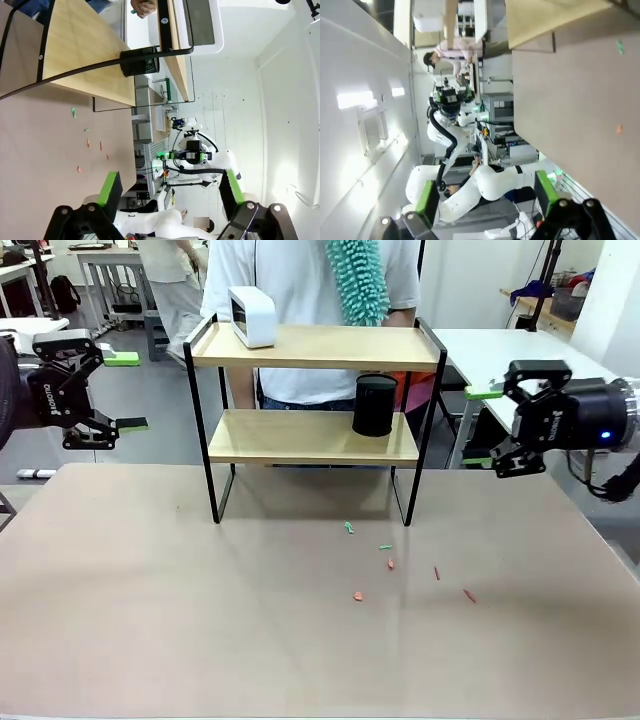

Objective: Clean the shelf.
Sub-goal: Hand the Duster back to the human.

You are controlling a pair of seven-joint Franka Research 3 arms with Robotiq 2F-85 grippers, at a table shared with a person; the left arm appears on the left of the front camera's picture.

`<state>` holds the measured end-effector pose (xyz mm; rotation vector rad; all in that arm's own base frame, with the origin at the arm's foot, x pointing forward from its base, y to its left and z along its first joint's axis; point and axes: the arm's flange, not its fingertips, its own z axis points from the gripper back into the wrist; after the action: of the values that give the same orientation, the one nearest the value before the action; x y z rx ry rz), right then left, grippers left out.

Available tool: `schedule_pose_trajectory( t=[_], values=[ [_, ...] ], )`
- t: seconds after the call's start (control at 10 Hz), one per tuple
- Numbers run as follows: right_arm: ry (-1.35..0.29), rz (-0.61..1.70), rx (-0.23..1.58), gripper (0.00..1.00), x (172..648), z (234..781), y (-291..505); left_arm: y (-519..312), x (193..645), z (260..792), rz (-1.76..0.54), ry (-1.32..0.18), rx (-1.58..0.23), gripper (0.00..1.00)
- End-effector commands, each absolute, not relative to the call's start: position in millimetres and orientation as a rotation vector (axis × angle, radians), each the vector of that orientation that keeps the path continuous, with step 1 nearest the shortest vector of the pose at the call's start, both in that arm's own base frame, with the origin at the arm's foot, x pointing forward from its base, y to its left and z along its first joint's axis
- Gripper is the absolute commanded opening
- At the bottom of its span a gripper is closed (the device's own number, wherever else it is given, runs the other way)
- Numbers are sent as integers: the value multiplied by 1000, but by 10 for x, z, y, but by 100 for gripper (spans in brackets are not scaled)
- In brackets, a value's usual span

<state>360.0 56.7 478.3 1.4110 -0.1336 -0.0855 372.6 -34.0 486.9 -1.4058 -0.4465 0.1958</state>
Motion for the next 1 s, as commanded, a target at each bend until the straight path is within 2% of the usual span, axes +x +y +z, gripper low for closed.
schedule_pose_trajectory(
  t=[0.0,0.9],
  values=[
    [-150,-93,1417,100,3583,4877,479,-338,3701,4876,189,-432,-1412,100],
    [-150,-93,1417,100,3583,4877,479,-338,3701,4876,189,-432,-1412,100]
  ],
)
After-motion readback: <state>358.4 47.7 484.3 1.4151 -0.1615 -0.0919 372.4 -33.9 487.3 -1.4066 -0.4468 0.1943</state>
